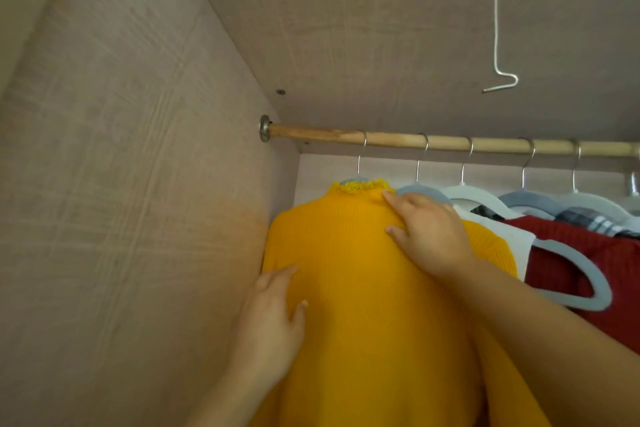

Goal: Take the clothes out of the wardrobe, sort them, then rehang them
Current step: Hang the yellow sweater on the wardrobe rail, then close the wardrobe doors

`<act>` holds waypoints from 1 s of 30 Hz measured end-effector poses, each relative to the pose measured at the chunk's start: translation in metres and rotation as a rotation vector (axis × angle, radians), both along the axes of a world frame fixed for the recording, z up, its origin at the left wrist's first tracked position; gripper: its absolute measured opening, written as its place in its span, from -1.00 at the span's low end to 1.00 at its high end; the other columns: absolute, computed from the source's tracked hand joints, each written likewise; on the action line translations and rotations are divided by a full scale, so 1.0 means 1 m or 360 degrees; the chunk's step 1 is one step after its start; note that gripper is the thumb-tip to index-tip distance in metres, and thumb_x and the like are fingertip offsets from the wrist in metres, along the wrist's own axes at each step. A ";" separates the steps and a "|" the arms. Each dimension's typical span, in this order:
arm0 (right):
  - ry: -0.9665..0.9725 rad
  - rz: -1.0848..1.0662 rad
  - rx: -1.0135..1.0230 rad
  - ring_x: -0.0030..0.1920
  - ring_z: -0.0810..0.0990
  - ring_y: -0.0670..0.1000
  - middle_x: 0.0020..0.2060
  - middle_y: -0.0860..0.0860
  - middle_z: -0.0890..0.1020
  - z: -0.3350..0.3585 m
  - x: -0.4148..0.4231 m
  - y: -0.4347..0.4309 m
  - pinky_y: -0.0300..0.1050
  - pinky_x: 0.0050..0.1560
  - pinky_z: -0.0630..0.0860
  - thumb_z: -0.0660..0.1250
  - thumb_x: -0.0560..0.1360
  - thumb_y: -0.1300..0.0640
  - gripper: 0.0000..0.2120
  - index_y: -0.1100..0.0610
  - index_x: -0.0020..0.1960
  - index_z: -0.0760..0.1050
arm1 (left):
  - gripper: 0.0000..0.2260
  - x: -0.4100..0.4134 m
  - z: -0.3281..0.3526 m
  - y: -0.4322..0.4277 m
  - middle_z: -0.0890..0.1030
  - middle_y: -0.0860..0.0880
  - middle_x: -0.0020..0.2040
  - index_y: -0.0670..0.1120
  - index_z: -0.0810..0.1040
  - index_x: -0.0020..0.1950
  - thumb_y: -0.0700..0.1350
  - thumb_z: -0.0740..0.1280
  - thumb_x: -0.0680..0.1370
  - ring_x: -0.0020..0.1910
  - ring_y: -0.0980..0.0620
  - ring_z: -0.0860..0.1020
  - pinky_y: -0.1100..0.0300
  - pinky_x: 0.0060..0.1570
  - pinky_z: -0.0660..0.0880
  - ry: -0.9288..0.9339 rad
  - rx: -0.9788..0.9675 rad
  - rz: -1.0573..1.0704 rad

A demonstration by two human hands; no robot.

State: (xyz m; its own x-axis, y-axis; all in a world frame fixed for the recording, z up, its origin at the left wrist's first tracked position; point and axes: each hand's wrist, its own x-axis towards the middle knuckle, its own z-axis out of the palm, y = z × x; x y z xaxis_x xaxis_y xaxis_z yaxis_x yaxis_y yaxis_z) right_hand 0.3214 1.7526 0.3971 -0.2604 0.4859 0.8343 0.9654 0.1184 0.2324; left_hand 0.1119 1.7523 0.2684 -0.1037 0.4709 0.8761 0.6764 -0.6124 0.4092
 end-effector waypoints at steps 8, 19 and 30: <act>-0.0140 -0.0029 -0.0022 0.38 0.35 0.16 0.35 0.10 0.42 -0.089 -0.017 -0.024 0.14 0.34 0.23 0.24 0.47 -0.08 -0.53 -0.06 0.37 0.36 | -0.53 0.006 -0.046 -0.012 0.36 0.00 0.35 0.01 0.28 0.43 -0.11 0.30 0.53 0.35 0.01 0.32 0.15 0.32 0.27 0.0103 -0.0236 -0.0010; 0.0023 0.0190 -0.0537 0.29 0.44 0.10 0.30 0.02 0.46 -0.233 -0.050 -0.111 0.04 0.26 0.38 0.19 0.50 -0.09 -0.57 -0.06 0.36 0.38 | -0.52 -0.005 -0.138 -0.091 0.43 -0.10 0.30 -0.06 0.33 0.41 -0.14 0.32 0.49 0.28 -0.10 0.40 -0.02 0.27 0.35 0.0119 -0.0540 -0.0004; 0.0228 0.0519 -0.0994 0.43 0.17 0.00 0.44 -0.03 0.23 -0.334 -0.059 -0.263 -0.13 0.40 0.11 0.15 0.58 -0.05 -0.51 -0.01 0.48 0.16 | -0.51 -0.031 -0.225 -0.284 0.31 -0.10 0.41 -0.10 0.19 0.47 -0.14 0.23 0.56 0.38 -0.07 0.29 0.04 0.33 0.30 0.0217 -0.1045 0.0353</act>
State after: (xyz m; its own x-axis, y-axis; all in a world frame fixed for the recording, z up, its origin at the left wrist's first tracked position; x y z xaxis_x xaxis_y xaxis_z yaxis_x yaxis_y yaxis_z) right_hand 0.2628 1.4891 0.0627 -0.3821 0.7999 0.4627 0.8743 0.4751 -0.0993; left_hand 0.0810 1.4685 0.0433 -0.1679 0.8871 0.4300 0.8280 -0.1098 0.5498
